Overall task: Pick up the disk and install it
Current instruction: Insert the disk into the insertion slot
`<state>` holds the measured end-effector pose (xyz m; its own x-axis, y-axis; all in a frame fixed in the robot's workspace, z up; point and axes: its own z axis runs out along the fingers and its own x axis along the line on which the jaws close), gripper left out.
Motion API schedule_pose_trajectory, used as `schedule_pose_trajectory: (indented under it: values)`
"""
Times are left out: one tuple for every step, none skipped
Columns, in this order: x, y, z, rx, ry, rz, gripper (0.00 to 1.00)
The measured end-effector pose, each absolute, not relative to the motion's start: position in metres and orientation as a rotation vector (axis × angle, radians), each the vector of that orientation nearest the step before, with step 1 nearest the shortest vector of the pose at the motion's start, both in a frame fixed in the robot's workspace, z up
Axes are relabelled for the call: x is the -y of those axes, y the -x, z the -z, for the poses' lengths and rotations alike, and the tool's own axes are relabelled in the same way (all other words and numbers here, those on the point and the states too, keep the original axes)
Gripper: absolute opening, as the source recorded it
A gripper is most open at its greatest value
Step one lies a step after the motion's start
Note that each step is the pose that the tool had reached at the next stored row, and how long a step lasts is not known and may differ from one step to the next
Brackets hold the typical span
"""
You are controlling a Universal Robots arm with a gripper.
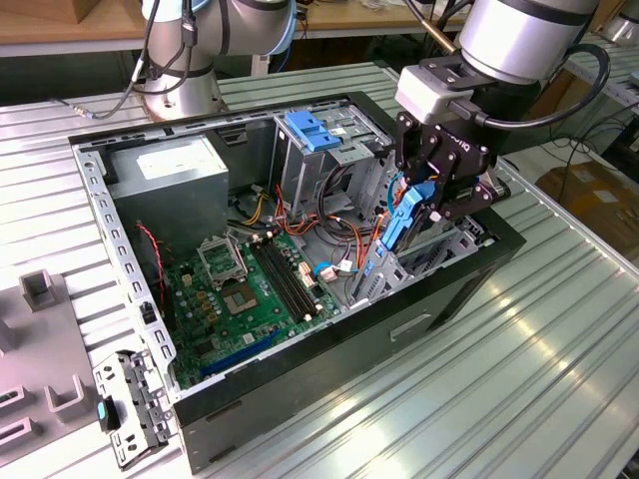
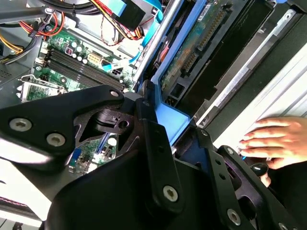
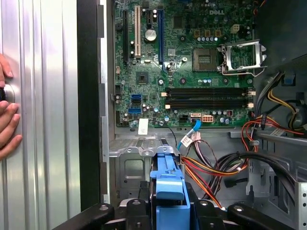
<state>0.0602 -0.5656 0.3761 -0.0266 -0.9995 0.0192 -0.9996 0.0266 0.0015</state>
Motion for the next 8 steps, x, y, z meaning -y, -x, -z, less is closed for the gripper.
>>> schedule_pose_trajectory:
  values:
    - [0.5656, -0.0602, -0.3761, 2.240, -2.181, -0.019, 0.37]
    - [0.5656, -0.0602, -0.3761, 2.240, -2.181, -0.019, 0.37]
    - [0.5656, -0.0602, -0.3760, 2.240, -2.181, -0.019, 0.37]
    - [0.5656, -0.0602, -0.3761, 2.240, -2.181, -0.019, 0.38]
    - [0.5656, -0.0602, -0.3761, 2.240, -2.181, -0.019, 0.44]
    - [0.5656, -0.0602, -0.3760, 2.240, -2.181, -0.019, 0.44]
    - [0.5656, -0.0602, -0.3760, 2.240, -2.181, -0.019, 0.44]
    - [0.5656, -0.0602, -0.3760, 2.240, -2.181, -0.019, 0.44]
